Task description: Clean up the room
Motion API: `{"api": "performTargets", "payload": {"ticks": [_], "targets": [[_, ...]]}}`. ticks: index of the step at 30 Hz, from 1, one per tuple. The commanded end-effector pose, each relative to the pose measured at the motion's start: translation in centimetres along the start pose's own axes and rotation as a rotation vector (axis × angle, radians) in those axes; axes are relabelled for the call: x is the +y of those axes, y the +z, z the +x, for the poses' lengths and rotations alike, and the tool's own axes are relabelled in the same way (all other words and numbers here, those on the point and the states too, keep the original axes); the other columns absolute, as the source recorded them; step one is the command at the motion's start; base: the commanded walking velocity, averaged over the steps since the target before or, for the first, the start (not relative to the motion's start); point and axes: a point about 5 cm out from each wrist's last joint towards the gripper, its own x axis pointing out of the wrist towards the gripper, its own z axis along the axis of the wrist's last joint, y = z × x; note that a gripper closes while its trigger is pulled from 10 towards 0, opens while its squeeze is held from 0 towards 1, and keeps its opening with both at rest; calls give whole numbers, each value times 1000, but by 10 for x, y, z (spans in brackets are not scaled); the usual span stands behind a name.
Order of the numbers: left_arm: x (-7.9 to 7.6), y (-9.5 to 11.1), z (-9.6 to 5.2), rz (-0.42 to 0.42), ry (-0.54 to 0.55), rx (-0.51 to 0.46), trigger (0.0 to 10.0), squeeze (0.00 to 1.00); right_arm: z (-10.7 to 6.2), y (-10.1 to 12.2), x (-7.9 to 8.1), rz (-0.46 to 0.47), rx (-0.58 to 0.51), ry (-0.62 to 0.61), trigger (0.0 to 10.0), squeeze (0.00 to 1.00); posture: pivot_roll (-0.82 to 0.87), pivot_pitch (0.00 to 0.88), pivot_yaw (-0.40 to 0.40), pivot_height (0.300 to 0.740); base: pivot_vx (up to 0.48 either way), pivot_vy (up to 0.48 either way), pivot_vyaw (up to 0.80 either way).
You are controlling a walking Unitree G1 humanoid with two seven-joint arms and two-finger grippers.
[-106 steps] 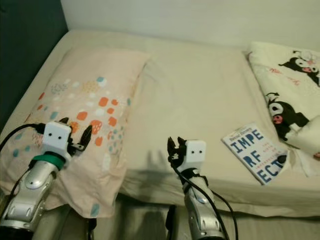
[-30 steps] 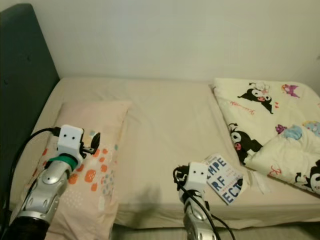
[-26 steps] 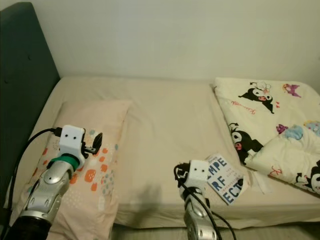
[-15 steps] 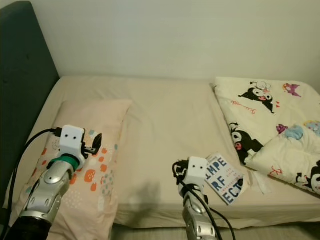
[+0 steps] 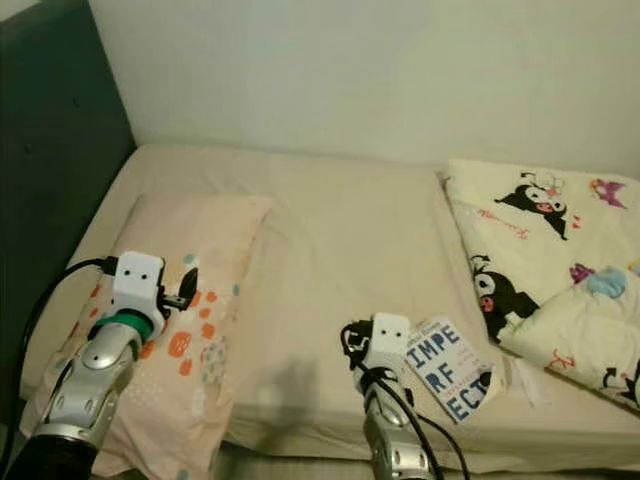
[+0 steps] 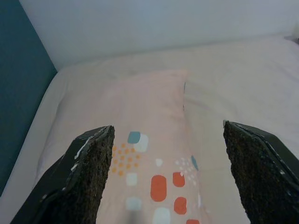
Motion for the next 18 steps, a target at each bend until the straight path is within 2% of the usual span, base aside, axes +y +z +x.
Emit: {"api": "performTargets", "payload": {"ticks": [1, 14, 17, 18], "targets": [[3, -3, -2, 10, 9, 16, 10000, 0, -1, -5, -1, -2, 16, -2, 10000, 0, 105, 0, 14, 740, 0, -356, 0], [3, -2, -1, 4, 12, 15, 10000, 0, 0, -3, 1, -35, 15, 26, 10000, 0, 103, 0, 13, 740, 0, -466, 0], [4, -2, -1, 5, 15, 16, 10000, 0, 0, -2, 1, -10, 10, 23, 10000, 0, 102, 0, 12, 740, 0, -480, -800], [4, -3, -1, 5, 17, 17, 10000, 0, 0, -1, 1, -4, 1, 21, 10000, 0, 102, 0, 12, 740, 0, -480, 0]]}}
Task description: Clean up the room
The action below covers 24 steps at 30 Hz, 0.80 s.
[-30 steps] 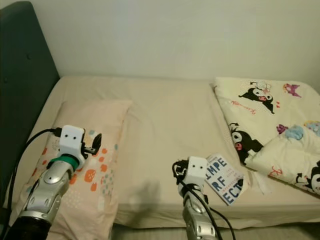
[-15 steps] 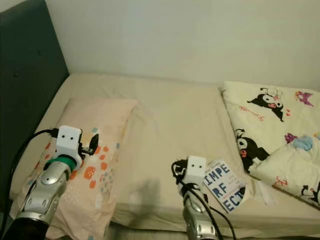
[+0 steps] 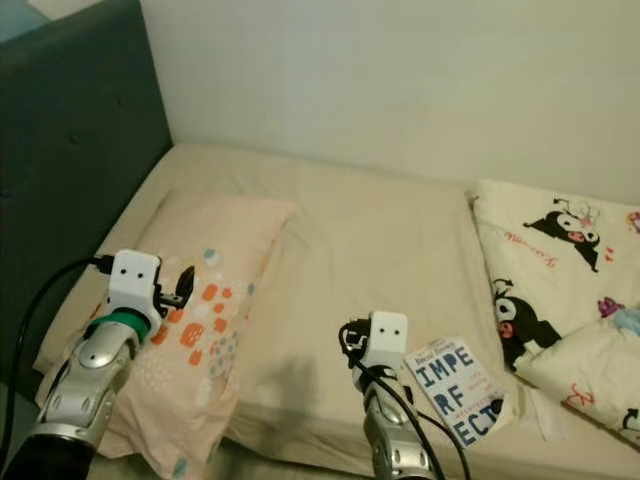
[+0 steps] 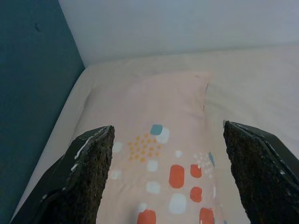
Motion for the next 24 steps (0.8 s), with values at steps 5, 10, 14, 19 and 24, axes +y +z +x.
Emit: {"api": "performTargets", "payload": {"ticks": [5, 10, 14, 19, 24], "targets": [[-1, -4, -1, 2, -4, 20, 10000, 0, -2, -3, -5, -8, 9, -15, 10000, 0, 102, 0, 13, 740, 0, -480, 0], [0, -4, -1, 4, -1, 21, 10000, 0, -2, -4, -6, -5, 12, -19, 10000, 0, 102, 0, 13, 740, 0, -480, 0], [1, -3, -1, 5, 2, 20, 10000, 0, -2, -4, -6, -5, 13, -21, 10000, 0, 102, 0, 13, 740, 0, -480, 0], [1, 0, -1, -78, -6, 12, 10000, 0, -2, -4, -7, -6, 15, -22, 10000, 0, 103, 0, 10, 740, 0, 96, 0], [1, 0, -2, -90, -7, 7, 10000, 0, -2, -4, -7, -6, 17, -19, 10000, 0, 103, 0, 10, 740, 0, 480, 0]]}}
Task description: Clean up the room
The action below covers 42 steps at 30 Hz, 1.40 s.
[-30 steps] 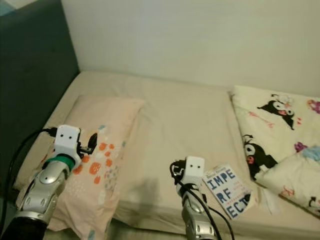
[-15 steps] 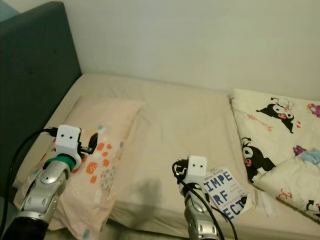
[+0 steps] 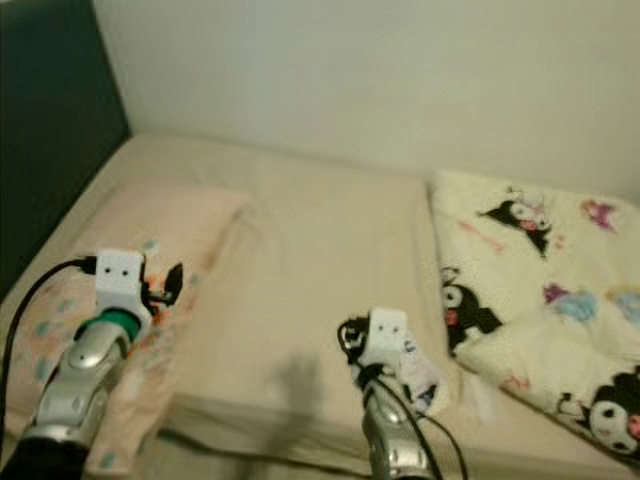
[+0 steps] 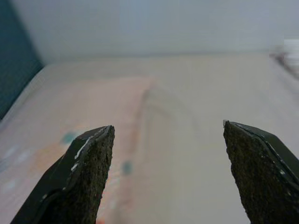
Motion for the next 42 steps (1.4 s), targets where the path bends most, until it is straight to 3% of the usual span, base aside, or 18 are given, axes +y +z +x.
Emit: {"api": "performTargets", "payload": {"ticks": [1, 7, 14, 24, 28, 30, 40, 42], "targets": [[6, -5, -3, -3, 16, 20, 10000, 0, -2, -5, 1, 4, 24, 1, 10000, 0, 103, 0, 10, 740, 0, 480, 0], [8, -6, -4, 3, 20, 21, 10000, 0, -2, -6, 1, 5, 26, 1, 10000, 0, 104, 0, 9, 740, 0, 480, 0], [9, -10, -6, 56, 15, 41, 10000, 0, -4, -7, 1, 7, 29, 0, 10000, 0, 104, 6, 11, 740, 0, 0, 0], [14, -12, -8, 42, 38, 59, 10000, 0, -5, -9, 1, 5, 37, 7, 10000, 0, 104, 11, 6, 740, 0, 192, 0], [12, -19, -9, 57, 20, 95, 10000, 0, -5, -9, 2, 5, 41, 10, 10000, 0, 104, 11, 6, 740, 0, 0, 0], [8, -28, -11, 109, -10, 129, 10000, 0, -5, -11, 2, 2, 49, 8, 10000, 0, 102, 7, 6, 740, 0, 0, 0], [3, -40, -14, 125, -37, 179, 10000, 0, -6, -15, -3, -7, 69, -12, 10000, 0, 98, 4, 2, 740, 0, 0, 0], [-1, -44, -16, 137, -51, 196, 10000, 0, -7, -22, -7, -18, 113, -36, 10000, 0, 99, 7, -4, 740, 0, 0, 0]]}}
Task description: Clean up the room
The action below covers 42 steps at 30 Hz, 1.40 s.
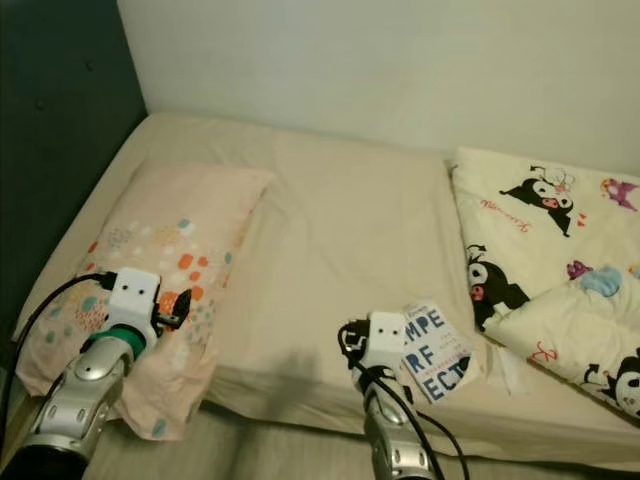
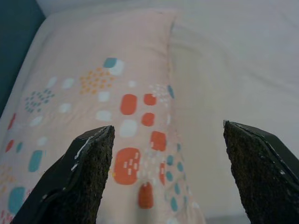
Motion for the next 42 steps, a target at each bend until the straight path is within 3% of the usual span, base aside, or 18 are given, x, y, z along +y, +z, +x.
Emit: {"api": "performTargets", "payload": {"ticks": [1, 15, 25, 30, 38, 42], "targets": [[-4, -12, -3, 3, -16, 50, 10000, 0, -3, -12, -5, -8, 59, -24, 10000, 0, 99, 7, -4, 740, 0, 0, 0], [-11, -12, -4, 9, -18, 56, 10000, 0, -3, -15, -7, -22, 78, -26, 10000, 0, 106, 18, -8, 740, 0, 0, -686], [-5, 9, 1, 23, 4, 10, 10000, 0, -3, -12, -14, -1, 53, -59, 10000, 0, 121, 22, 13, 740, 0, 0, -800], [-1, 3, 0, -40, 26, -2, 10000, 0, -1, -10, -8, -1, 43, -33, 10000, 0, 110, 15, 10, 740, 0, 0, 0], [3, -4, -6, -42, 92, -7, 10000, 0, 3, -9, -3, -4, 43, 1, 10000, 0, 114, 9, -23, 740, 0, 0, 0], [7, -7, -5, -65, 125, 2, 10000, 0, 4, -11, 8, -41, 54, 58, 10000, 0, 114, 0, -49, 740, 0, 0, 0]]}}
